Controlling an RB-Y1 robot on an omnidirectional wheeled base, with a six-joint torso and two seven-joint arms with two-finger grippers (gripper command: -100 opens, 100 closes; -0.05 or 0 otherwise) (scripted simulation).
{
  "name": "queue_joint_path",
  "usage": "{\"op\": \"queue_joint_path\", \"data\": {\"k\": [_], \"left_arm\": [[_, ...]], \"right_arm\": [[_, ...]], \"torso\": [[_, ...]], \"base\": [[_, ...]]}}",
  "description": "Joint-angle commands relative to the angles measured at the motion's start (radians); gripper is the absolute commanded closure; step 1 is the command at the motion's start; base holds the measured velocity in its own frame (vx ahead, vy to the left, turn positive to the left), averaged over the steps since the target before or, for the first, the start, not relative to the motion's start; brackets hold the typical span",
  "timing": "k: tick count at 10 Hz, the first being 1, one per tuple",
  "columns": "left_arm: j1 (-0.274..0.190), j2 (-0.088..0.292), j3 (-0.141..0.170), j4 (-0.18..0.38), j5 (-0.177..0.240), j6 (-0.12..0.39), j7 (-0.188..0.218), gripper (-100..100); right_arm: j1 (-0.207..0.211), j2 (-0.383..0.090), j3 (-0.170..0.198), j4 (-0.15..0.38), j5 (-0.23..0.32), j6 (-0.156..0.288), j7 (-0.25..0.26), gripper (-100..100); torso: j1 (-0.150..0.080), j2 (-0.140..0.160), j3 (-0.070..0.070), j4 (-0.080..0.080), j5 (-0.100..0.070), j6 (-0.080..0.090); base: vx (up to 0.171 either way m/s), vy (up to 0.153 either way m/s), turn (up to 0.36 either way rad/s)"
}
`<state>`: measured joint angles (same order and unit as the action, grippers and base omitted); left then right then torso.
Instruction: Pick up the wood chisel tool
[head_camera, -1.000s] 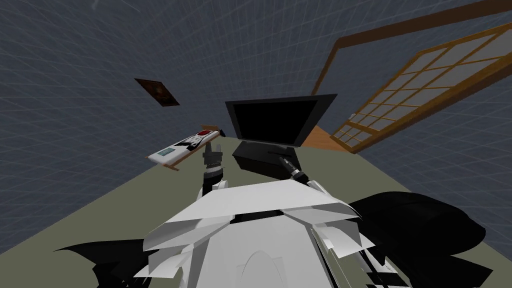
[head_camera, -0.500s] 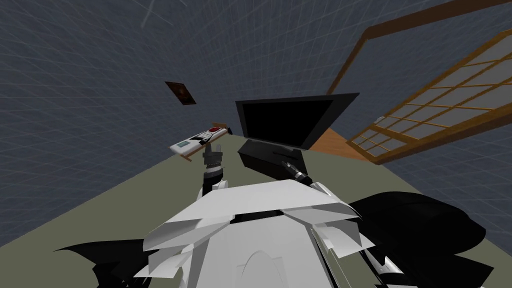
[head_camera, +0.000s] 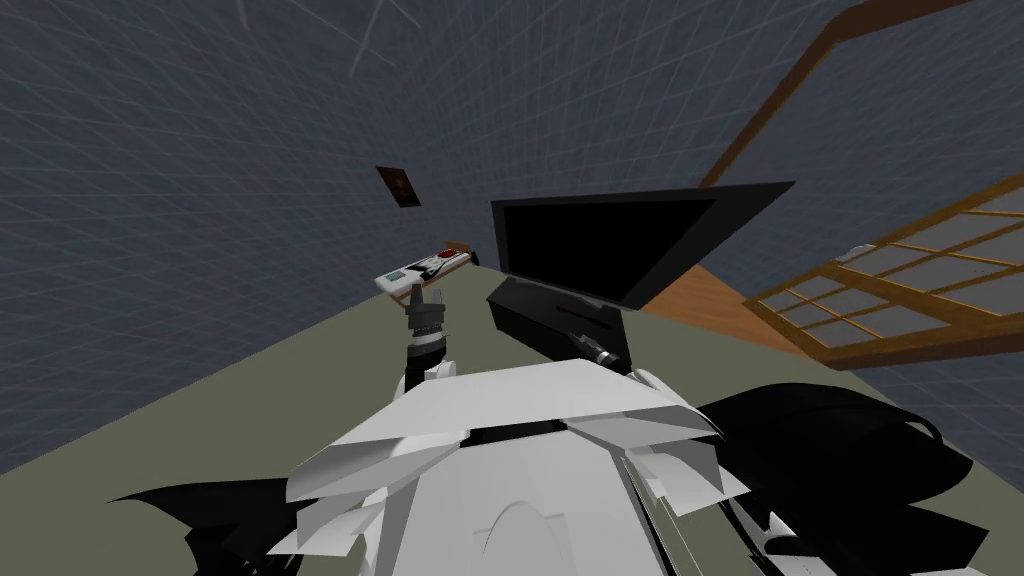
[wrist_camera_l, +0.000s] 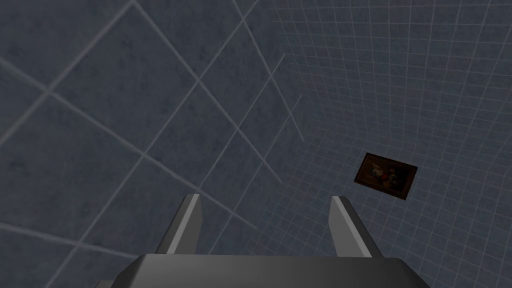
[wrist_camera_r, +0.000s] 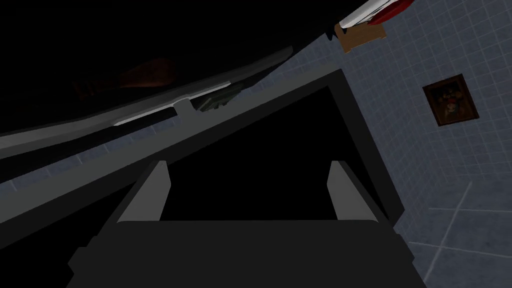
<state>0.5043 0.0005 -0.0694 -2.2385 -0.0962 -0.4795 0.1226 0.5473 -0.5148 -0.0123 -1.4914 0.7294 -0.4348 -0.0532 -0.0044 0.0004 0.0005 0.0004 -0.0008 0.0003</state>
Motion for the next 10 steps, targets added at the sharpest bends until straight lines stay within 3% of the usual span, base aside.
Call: {"op": "queue_joint_path", "data": {"k": [1, 4, 5, 8, 9, 10], "left_arm": [[0.0, 0.0, 0.0, 0.0, 0.0, 0.0, 0.0, 0], [0.0, 0.0, 0.0, 0.0, 0.0, 0.0, 0.0, 0], [0.0, 0.0, 0.0, 0.0, 0.0, 0.0, 0.0, 0], [0.0, 0.0, 0.0, 0.0, 0.0, 0.0, 0.0, 0], [0.0, 0.0, 0.0, 0.0, 0.0, 0.0, 0.0, 0], [0.0, 0.0, 0.0, 0.0, 0.0, 0.0, 0.0, 0]], "right_arm": [[0.007, -0.008, 0.001, 0.015, 0.034, 0.01, -0.007, -100], [-0.004, -0.034, -0.006, 0.125, 0.124, 0.018, -0.021, -100], [-0.004, -0.034, -0.006, 0.132, 0.133, 0.018, -0.021, -100], [-0.017, -0.057, -0.015, 0.237, 0.223, 0.028, -0.035, -100], [-0.017, -0.057, -0.015, 0.245, 0.23, 0.028, -0.035, -100], [-0.024, -0.068, -0.02, 0.279, 0.274, 0.032, -0.041, -100]], "torso": [[0.0, 0.0, 0.0, 0.0, 0.0, 0.0], [-0.001, -0.001, -0.001, 0.0, 0.0, 0.001], [-0.001, -0.001, -0.001, 0.0, 0.0, 0.0], [-0.002, -0.002, -0.001, 0.0, 0.0, 0.001], [-0.001, -0.002, -0.001, 0.0, 0.0, 0.001], [-0.002, -0.002, -0.001, 0.0, 0.0, 0.001]], "base": [[-0.007, -0.019, 0.183], [0.002, -0.023, 0.277], [0.009, -0.03, 0.225], [0.011, -0.035, 0.258], [0.012, -0.037, 0.187], [0.019, -0.051, 0.306]]}}
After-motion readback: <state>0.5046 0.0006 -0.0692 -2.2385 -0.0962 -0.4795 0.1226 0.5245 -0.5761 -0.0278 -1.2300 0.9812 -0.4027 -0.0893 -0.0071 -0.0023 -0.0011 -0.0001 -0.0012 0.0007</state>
